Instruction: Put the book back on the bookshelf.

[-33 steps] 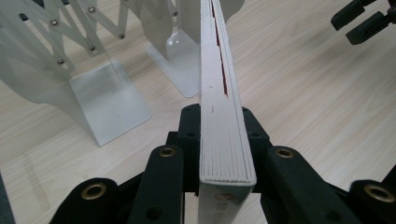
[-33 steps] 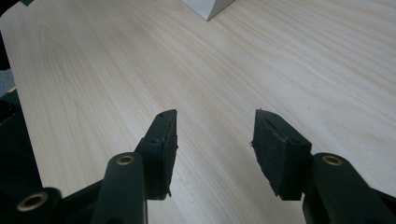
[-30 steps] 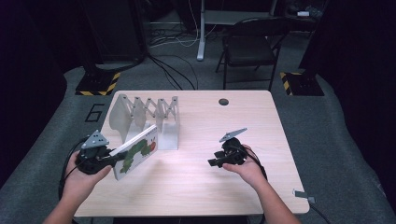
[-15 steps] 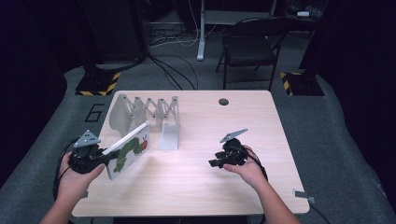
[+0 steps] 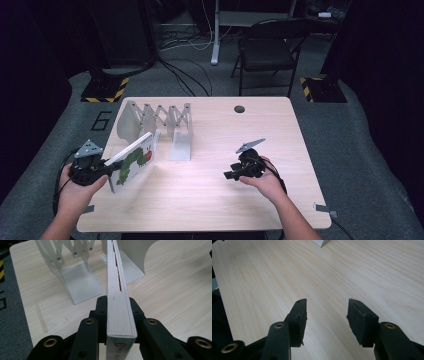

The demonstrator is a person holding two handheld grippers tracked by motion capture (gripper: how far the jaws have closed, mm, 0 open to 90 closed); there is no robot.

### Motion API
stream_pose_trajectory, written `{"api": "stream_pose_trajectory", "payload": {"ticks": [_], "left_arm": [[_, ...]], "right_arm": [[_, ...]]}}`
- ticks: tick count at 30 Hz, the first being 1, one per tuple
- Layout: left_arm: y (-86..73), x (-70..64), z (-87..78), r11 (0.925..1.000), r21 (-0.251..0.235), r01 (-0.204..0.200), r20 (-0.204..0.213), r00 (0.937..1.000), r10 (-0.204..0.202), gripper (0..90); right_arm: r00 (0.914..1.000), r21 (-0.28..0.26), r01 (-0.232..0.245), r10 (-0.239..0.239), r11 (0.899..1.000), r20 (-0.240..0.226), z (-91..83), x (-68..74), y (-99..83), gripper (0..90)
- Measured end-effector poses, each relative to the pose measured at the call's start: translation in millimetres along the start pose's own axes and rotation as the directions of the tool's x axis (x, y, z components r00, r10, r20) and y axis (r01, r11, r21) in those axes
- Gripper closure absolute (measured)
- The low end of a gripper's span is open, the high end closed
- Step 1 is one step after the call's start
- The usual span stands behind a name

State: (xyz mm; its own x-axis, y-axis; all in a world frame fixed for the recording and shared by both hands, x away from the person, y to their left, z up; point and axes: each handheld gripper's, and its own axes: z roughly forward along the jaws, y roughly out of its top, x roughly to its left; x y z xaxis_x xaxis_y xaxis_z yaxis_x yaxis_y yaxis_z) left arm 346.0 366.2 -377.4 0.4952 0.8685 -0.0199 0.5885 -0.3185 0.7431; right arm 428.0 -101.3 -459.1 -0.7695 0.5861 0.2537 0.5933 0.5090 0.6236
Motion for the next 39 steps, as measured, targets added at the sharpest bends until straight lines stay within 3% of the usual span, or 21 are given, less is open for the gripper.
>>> {"api": "stream_pose_trajectory", "payload": {"ticks": [25, 39], "left_arm": [[-1.9, 15.3, -2.6, 0.9990, 0.002, 0.045, -0.053, 0.9975, -0.045, 75.2], [-5.4, 23.3, 4.5, 0.9961, -0.017, 0.086, -0.096, 0.9916, -0.087, 75.2]], "right_arm": [[0.9999, -0.002, -0.013, 0.013, 1.000, 0.004, 0.9, -0.8, -0.3, 50.0], [1.0000, 0.000, -0.002, 0.002, 1.000, 0.005, 1.4, -1.6, -0.2, 50.0]]}}
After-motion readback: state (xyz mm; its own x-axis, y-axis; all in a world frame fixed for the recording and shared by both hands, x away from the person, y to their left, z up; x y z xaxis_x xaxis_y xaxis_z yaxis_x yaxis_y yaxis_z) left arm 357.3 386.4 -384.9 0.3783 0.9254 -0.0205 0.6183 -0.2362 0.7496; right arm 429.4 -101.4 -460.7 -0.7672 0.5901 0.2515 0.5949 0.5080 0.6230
